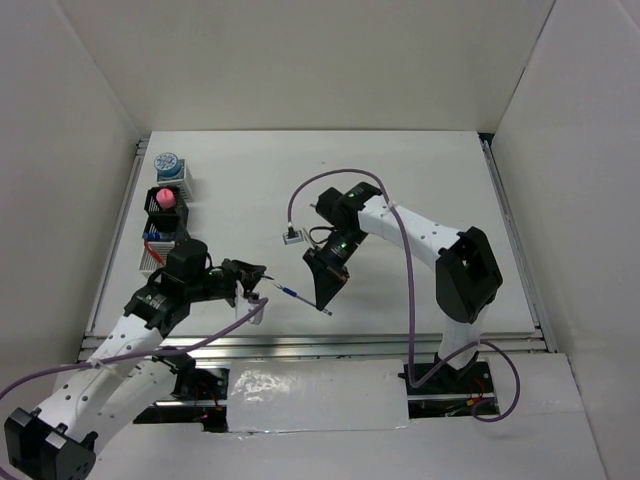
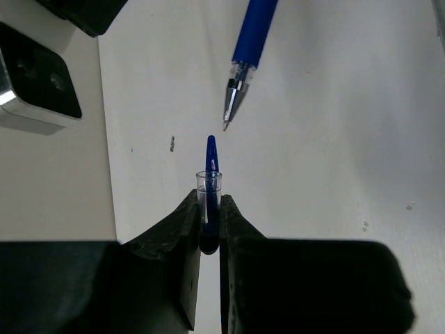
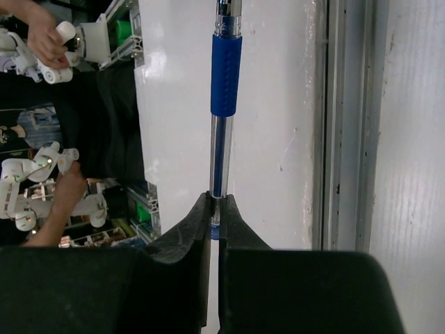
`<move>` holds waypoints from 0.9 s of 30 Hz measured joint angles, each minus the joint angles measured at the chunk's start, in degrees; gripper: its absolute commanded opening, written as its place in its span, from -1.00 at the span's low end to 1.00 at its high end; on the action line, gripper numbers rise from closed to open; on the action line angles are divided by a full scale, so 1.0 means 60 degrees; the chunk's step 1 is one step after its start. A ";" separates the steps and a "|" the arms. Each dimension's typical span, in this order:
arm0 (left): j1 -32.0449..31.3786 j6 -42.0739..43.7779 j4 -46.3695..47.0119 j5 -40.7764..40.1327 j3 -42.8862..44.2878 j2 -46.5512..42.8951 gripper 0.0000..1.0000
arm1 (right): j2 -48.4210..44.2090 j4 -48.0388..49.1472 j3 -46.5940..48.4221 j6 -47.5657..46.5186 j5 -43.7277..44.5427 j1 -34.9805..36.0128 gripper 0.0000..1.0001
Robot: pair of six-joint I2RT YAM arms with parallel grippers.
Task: Sort the stationery into containers
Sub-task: Close the pen cap on the pen.
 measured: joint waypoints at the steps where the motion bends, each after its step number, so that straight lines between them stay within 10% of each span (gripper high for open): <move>1: 0.0000 0.0098 -0.0015 0.0022 -0.0076 -0.0080 -1.00 | 0.0000 0.0000 -0.0004 -0.0004 -0.0040 0.0025 -1.00; 27: -0.0699 0.2324 -0.0390 -0.0178 -0.0790 -0.0940 -1.00 | 0.0262 -0.0026 -0.0044 0.0178 -0.0047 0.0605 -1.00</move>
